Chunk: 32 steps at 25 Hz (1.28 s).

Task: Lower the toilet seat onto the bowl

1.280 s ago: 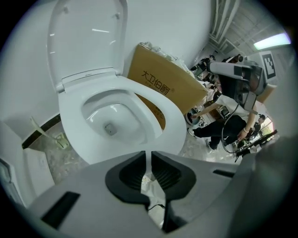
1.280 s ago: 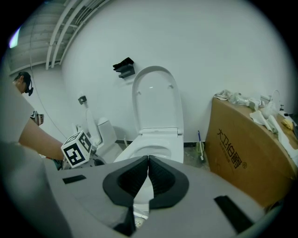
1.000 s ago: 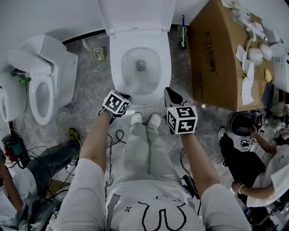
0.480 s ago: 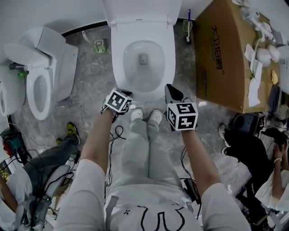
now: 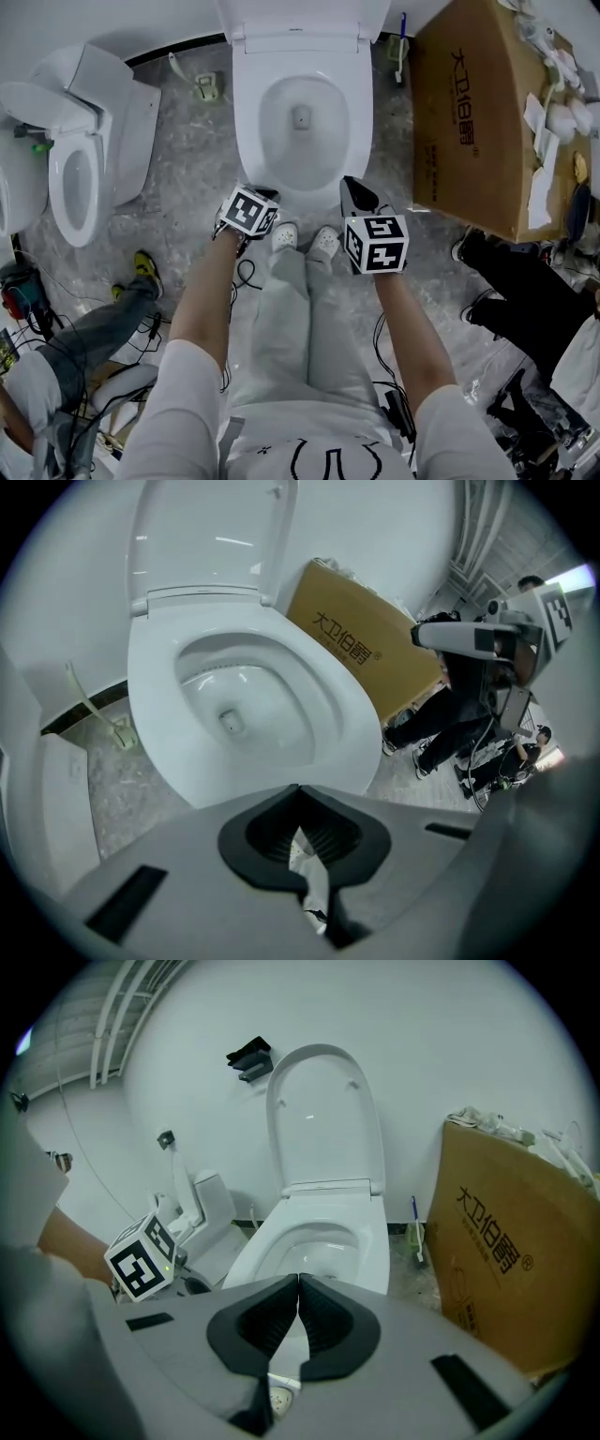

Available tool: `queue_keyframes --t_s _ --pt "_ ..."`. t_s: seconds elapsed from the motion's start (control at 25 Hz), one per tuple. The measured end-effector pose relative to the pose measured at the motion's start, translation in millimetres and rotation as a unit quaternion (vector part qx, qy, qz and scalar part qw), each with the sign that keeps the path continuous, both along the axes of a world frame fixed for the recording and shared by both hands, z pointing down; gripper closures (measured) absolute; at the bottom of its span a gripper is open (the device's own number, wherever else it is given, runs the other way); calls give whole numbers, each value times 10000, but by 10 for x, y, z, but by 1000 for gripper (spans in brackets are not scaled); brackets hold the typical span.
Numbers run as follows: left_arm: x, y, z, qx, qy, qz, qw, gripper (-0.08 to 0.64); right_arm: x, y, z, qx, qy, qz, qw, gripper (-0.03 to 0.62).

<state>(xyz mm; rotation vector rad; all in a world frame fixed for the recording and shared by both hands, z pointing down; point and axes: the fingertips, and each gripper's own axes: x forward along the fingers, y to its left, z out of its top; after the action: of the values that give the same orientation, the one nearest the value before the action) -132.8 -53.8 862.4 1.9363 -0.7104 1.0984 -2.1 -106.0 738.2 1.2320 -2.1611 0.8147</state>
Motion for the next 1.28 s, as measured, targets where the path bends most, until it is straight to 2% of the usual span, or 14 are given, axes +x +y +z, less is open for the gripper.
queue_keyframes --t_s 0.32,0.52,0.64,0.72,0.84,1.04,1.28 --pt "-15 14 166 61 -102 -232 9997 551 -52 31 150 -82 58 10 9999 564" --pt "-23 -6 267 289 -481 -227 9982 551 -50 62 144 -95 114 -14 9999 563" --pt "-72 103 355 99 -688 -224 9973 551 -51 71 120 -86 113 -17 9999 563" --pt "-61 93 367 95 -642 -225 9976 551 -47 68 122 -73 124 -27 9999 563" --pt "-14 -75 279 400 -504 -244 9976 551 -63 55 134 -72 142 -42 9999 563" --pt "-82 19 223 -72 -396 -733 9965 551 -94 50 78 -82 161 -79 9998 564" --pt "-151 -54 -97 124 -180 -1177 9928 551 -87 76 -98 -41 120 -153 9998 565"
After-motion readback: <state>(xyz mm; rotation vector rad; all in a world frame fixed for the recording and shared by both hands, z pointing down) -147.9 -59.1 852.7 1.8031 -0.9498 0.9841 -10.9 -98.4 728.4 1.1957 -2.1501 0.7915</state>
